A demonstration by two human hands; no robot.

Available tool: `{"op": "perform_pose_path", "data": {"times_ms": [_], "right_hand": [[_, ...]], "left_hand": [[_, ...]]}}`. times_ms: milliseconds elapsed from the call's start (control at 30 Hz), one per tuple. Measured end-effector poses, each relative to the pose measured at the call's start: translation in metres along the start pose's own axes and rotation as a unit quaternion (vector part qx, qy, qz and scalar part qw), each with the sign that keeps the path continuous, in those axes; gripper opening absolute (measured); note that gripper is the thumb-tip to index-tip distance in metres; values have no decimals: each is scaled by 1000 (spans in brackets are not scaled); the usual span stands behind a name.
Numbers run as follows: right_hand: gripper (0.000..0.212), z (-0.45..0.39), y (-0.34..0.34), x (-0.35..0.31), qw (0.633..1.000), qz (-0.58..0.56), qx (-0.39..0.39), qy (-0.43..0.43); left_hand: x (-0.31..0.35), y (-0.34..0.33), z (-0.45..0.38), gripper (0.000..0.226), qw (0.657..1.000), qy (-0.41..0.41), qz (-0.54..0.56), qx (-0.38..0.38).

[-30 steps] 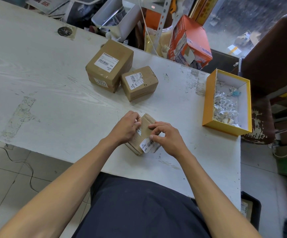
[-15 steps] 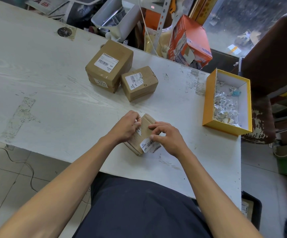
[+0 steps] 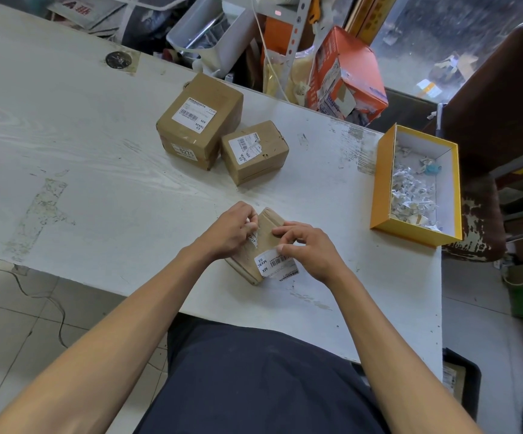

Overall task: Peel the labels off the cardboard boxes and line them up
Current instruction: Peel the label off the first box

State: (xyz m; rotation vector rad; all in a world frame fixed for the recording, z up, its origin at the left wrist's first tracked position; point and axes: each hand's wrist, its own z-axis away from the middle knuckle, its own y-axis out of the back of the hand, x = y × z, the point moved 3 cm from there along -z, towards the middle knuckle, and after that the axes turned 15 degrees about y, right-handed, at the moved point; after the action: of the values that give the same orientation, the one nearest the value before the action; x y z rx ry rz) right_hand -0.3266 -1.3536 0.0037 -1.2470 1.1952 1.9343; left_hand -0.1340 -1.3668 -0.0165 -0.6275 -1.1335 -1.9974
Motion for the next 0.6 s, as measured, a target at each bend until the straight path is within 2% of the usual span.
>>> {"op": "perform_pose_path", "data": {"times_ms": [600], "right_hand": [[10, 0, 1, -3, 1000, -1, -5, -8]], "left_hand": [[0, 1, -1, 22, 1000, 5, 8, -14]]}}
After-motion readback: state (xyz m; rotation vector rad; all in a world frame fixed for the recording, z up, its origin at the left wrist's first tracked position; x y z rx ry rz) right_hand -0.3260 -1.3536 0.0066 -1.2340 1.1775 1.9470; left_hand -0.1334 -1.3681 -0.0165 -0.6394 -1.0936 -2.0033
